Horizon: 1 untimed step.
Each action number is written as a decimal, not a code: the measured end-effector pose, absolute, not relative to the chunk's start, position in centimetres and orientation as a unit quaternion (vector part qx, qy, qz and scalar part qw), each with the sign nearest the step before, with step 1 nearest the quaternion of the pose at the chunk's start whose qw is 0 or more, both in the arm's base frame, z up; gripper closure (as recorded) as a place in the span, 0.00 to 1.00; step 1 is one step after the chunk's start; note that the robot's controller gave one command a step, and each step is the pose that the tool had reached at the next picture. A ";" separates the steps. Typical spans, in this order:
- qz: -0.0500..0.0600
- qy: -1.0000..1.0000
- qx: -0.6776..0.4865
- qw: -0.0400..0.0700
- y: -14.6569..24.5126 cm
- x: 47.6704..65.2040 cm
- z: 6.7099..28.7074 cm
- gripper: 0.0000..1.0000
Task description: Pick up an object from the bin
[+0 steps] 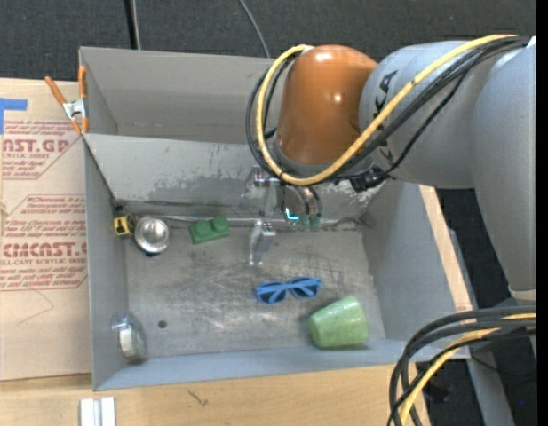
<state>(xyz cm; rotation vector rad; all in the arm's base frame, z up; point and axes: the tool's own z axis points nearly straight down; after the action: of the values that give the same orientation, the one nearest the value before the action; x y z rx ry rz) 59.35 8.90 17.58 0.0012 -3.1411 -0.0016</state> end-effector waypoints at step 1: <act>-0.001 -0.992 0.124 0.003 15.4 51.4 10.4 0.00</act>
Offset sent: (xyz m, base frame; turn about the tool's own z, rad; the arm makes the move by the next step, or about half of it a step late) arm -0.0766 0.0624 -0.0697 -0.2426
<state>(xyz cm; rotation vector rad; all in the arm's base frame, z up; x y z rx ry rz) 51.40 15.42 10.36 0.3882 -3.1108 -0.0030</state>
